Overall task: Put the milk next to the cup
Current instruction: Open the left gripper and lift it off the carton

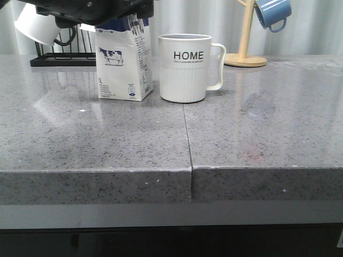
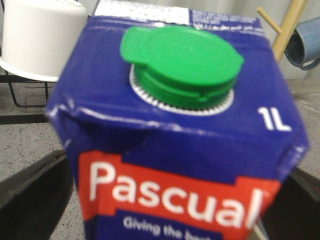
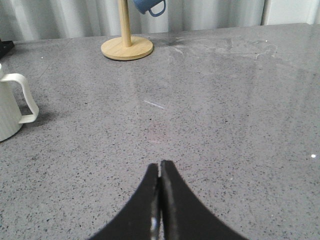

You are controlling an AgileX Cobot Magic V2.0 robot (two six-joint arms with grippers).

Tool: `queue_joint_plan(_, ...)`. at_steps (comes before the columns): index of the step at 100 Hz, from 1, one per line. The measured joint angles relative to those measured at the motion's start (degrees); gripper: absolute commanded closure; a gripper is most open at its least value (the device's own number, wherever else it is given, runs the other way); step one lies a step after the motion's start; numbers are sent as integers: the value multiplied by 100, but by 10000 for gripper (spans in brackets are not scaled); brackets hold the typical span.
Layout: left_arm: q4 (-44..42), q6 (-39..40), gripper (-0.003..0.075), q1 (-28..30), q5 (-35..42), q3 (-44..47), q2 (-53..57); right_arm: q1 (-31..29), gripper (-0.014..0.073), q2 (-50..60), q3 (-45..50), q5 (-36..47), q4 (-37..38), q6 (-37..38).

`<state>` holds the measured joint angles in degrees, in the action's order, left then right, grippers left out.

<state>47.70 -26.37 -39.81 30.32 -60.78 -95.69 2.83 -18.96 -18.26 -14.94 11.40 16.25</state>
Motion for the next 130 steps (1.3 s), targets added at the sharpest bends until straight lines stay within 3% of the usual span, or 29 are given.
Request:
queue_joint_plan(39, -97, 0, 48, -264, -296, 1057, 1372, 0, 715, 0, 0, 0, 0, 0)
queue_joint_plan(63, -425, 0, 48, -74, -347, 1831, 2649, 0, 715, 0, 0, 0, 0, 0)
queue_joint_plan(82, -1548, 572, 48, 902, -902, 2173, 3544, 0, 715, 0, 0, 0, 0, 0)
queue_joint_plan(110, -3745, 2479, 48, 2715, -1981, 2458, 4521, 0, 715, 0, 0, 0, 0, 0)
queue_joint_plan(130, -4418, 3159, 48, 3205, -2200, 2905, 5210, 0, 715, 0, 0, 0, 0, 0)
